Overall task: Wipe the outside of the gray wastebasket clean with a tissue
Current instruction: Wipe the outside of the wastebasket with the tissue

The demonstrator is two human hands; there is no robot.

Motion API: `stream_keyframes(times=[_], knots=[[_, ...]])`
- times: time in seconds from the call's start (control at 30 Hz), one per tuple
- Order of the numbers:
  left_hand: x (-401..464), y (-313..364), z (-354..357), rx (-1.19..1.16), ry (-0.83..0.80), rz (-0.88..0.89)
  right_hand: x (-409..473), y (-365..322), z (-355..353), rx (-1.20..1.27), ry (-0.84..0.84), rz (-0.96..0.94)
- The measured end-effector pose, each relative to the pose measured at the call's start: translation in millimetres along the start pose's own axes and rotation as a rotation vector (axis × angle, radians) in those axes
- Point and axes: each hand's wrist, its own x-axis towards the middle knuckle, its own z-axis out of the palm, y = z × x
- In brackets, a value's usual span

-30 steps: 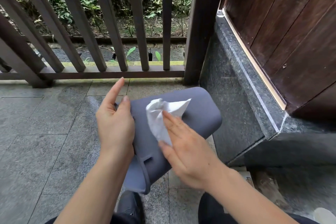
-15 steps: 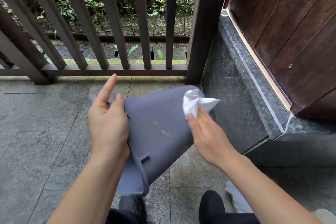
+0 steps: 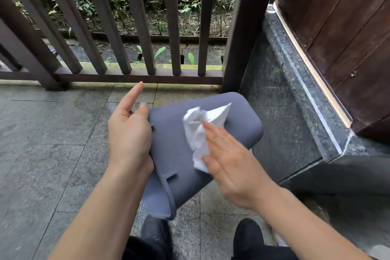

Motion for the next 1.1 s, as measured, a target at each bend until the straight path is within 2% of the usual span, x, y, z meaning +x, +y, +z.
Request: stream_keyframes(times=[0.23, 0.33, 0.4, 0.47, 0.67, 0.8, 0.87, 1.1], knots=[[-0.1, 0.3, 0.3, -0.046, -0.022, -0.027, -0.6, 72.7, -20.8, 0.083, 0.062, 0.530], [3.1, -1.2, -3.0, -0.058, -0.001, -0.042, -2.6, 77.6, -16.2, 0.097, 0.057, 0.633], [7.9, -1.9, -6.1, -0.068, 0.028, -0.061, 0.4, 59.0, -11.7, 0.089, 0.052, 0.565], [13.0, -2.6, -8.1, -0.085, 0.054, -0.092, 4.6, 27.7, -7.7, 0.103, 0.056, 0.383], [26.2, -4.3, -15.0, -0.054, 0.092, -0.109, -2.2, -41.2, 9.8, 0.004, -0.136, -0.059], [31.1, -6.8, -18.4, -0.059, 0.107, -0.126, 0.8, -37.5, 9.9, -0.024, -0.161, -0.152], [30.6, -7.3, -15.4, -0.101, 0.117, -0.156, 2.3, -24.5, 8.5, -0.029, -0.154, -0.075], [29.3, -4.1, -12.4, -0.162, 0.139, -0.194, 3.8, 59.2, -6.9, 0.099, 0.005, 0.551]])
